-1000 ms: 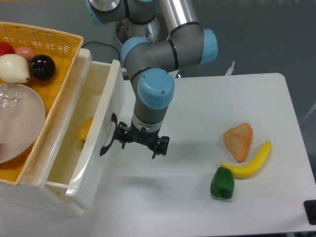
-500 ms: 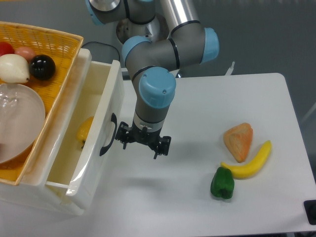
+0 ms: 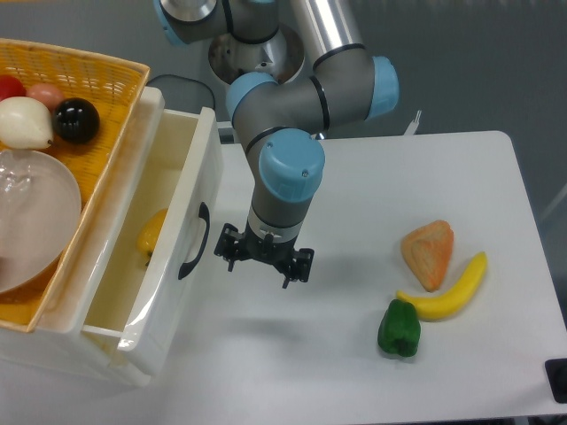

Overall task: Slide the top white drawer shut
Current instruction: 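Push the drawer front with the gripper into the drawer unit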

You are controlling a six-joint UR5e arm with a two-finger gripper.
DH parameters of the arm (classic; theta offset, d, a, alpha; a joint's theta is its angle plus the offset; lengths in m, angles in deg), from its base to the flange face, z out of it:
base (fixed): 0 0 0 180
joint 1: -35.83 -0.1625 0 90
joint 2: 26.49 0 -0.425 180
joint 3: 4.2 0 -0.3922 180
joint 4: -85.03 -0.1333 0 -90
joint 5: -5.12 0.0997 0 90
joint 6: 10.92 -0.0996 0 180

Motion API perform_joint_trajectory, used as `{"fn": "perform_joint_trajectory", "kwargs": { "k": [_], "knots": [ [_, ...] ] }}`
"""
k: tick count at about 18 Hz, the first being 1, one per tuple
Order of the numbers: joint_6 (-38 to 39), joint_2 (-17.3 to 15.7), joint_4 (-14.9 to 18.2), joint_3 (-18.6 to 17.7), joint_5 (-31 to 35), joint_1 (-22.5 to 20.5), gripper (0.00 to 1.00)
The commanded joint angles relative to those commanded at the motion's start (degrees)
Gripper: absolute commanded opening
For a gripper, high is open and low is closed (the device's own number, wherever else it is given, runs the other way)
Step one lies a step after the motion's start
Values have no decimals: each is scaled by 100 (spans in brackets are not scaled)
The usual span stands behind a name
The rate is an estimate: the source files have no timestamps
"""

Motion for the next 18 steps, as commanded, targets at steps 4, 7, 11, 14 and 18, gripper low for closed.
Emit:
{"fn": "perform_joint_trajectory", "kwargs": {
  "k": [4,7,11,14,18],
  "knots": [
    [0,0,0,0,-9,9,100],
    [9,-17,0,0,-26,79,100],
    [26,0,0,0,-26,211,100],
    [18,9,0,0,-35,229,100],
    [18,-17,0,0,-53,237,100]
  ]
}}
